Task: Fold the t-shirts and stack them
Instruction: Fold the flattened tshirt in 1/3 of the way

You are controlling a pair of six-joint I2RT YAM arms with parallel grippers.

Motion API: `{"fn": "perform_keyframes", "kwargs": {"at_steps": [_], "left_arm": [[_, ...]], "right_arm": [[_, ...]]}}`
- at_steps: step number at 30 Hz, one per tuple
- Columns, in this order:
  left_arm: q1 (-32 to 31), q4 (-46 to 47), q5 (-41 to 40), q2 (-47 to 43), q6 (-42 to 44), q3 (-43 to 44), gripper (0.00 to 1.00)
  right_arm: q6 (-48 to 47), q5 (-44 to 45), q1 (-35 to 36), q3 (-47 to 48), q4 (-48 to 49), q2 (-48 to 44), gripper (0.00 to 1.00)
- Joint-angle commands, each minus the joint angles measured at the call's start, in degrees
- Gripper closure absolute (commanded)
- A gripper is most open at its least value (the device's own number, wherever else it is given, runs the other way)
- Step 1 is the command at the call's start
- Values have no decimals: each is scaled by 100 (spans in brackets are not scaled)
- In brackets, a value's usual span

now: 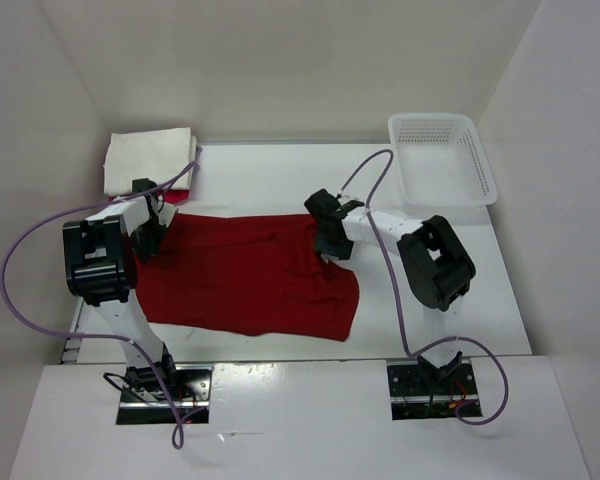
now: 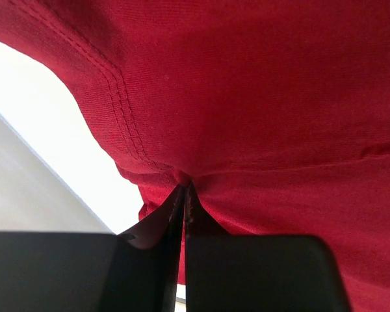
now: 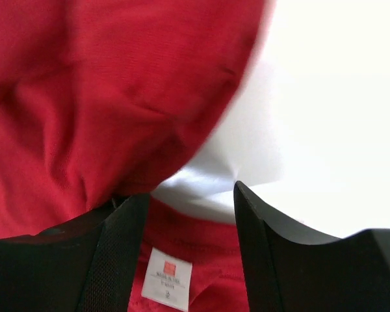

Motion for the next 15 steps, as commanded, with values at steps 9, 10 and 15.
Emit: {"fn": "perform_keyframes", "kwargs": {"at_steps": [9,10,15], "left_arm": [[75,-304,54,248,57,-142,95],[75,-304,54,248,57,-142,95],[75,-304,54,248,57,-142,93]], "right_arm": [[-197,300,-634,-361,1185,-790,46],[-197,205,-687,-362,1239,-791,46],[-373,98,-828,-247,1371,-537,46]]}}
